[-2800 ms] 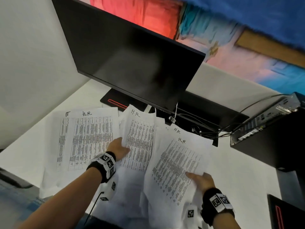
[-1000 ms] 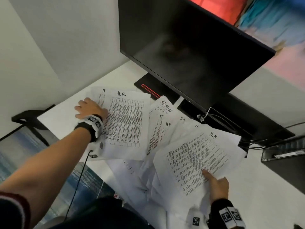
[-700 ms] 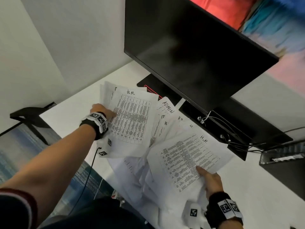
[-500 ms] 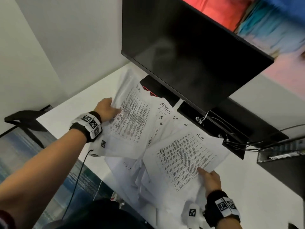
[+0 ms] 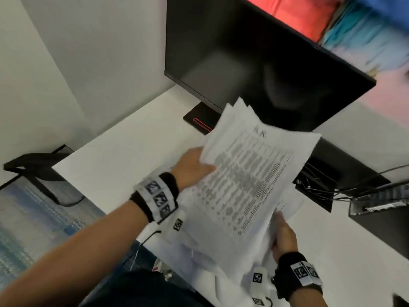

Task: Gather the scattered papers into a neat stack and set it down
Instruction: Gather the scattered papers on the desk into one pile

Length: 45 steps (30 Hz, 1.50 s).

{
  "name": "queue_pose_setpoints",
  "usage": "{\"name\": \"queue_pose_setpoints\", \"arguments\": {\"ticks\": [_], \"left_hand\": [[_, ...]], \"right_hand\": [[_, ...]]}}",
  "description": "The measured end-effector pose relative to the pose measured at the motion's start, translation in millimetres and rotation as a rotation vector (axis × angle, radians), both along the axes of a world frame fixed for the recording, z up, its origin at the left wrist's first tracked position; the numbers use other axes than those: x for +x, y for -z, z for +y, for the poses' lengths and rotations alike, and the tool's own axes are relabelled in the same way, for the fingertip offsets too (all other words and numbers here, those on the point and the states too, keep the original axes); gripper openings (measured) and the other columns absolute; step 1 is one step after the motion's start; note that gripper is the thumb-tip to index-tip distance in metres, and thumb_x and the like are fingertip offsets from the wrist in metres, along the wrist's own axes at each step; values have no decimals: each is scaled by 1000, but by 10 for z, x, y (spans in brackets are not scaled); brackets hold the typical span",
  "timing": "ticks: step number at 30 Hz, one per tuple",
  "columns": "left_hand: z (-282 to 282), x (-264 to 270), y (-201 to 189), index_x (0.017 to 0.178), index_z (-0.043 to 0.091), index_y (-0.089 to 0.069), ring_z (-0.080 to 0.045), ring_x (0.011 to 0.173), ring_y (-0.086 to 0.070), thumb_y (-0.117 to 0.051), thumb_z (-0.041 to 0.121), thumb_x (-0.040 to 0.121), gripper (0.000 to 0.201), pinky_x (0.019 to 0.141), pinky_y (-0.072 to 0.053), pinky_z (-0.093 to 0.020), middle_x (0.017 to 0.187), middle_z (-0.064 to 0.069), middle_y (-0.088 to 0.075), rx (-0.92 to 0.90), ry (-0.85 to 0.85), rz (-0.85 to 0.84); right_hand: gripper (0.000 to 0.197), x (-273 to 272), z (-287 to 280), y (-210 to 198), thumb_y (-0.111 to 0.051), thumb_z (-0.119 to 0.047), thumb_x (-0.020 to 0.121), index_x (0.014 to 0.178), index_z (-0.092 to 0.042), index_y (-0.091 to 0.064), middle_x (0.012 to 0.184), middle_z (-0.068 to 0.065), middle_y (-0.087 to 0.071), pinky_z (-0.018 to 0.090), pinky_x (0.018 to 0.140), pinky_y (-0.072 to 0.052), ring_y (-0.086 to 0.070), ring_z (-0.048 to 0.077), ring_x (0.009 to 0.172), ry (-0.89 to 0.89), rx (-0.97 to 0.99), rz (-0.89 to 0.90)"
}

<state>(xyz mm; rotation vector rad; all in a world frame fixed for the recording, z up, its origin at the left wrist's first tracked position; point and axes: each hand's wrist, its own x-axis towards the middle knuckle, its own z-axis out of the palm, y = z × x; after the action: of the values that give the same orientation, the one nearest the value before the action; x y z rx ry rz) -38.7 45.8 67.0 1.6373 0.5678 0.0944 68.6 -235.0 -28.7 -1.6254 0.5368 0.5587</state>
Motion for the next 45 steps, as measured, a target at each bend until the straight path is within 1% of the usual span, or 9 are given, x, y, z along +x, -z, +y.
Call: {"name": "queue_pose_setpoints", "arguments": {"ticks": [4, 7, 14, 22, 26, 29, 34, 37, 45], "left_hand": [[-341, 202, 615, 139, 14, -51, -20, 85, -66, -61, 32, 94, 50, 71, -59, -31, 115, -7, -65, 151, 153, 304], [-352, 182, 882, 134, 17, -51, -28, 122, -51, -58, 42, 94, 48, 101, -49, -44, 137, -10, -49, 376, 7, 406], [387, 66, 1040, 139, 12, -46, -32, 128, -43, -63, 36, 88, 59, 101, -39, -47, 142, -12, -44, 751, -148, 595], [440, -7, 931, 131, 3, -46, -35, 112, -61, -31, 37, 105, 45, 85, -45, -35, 129, -19, -61, 572, 251, 647], [168, 79, 875, 125, 0, -54, -32, 108, -58, -26, 52, 103, 63, 90, -43, -34, 130, -17, -55, 460, 308, 571], [59, 242, 871, 135, 3, -45, -32, 114, -53, -41, 52, 100, 60, 94, -43, -37, 135, -17, -47, 341, 328, 535], [-38, 274, 833, 135, 6, -41, -30, 114, -58, -73, 20, 86, 60, 90, -50, -38, 129, -13, -58, 85, 165, 456], [18, 127, 740, 136, 14, -54, -24, 115, -62, -75, 6, 83, 58, 101, -47, -38, 130, -6, -65, -16, 155, 286], [166, -32, 54, 108, 27, -70, 10, 89, -71, -81, 22, 81, 29, 80, -55, -14, 91, 20, -77, -73, 183, -31]], "right_hand": [[86, -10, 41, -99, -28, -73, 93, 151, -12, -44, 137, 4, -55, 41, 106, -41, -52, 29, 128, 86, 69, 20], [88, 16, 57, -57, -50, -72, 86, 148, -9, -46, 135, -1, -52, 44, 108, -42, -54, 33, 129, 16, 69, 20], [50, 82, 62, 94, -86, -12, 73, 117, 5, -70, 110, 22, -74, 55, 92, -56, -73, 38, 95, -128, -177, 26], [57, 104, 2, 153, -74, -8, 87, 138, 7, -53, 126, 9, -60, 38, 99, -42, -57, 37, 124, -63, -31, 54], [60, 97, 82, 114, -79, -13, 80, 134, 2, -57, 124, 20, -69, 46, 91, -56, -69, 36, 106, -137, -7, 76], [53, 112, 195, 58, -79, -7, 80, 128, 1, -59, 116, 20, -72, 36, 65, -62, -76, 34, 93, -159, 64, 91], [62, 96, 278, -42, -85, -14, 73, 128, 3, -61, 111, 23, -74, 36, 63, -61, -74, 35, 93, -147, 44, 125], [83, 67, 221, -181, -91, -19, 60, 132, 7, -58, 115, 26, -73, 47, 82, -61, -74, 38, 100, -198, 126, 129], [43, -138, 281, -914, -63, -4, 90, 133, -11, -62, 129, 14, -70, 48, 100, -51, -66, 31, 120, -247, 410, -247]]}}
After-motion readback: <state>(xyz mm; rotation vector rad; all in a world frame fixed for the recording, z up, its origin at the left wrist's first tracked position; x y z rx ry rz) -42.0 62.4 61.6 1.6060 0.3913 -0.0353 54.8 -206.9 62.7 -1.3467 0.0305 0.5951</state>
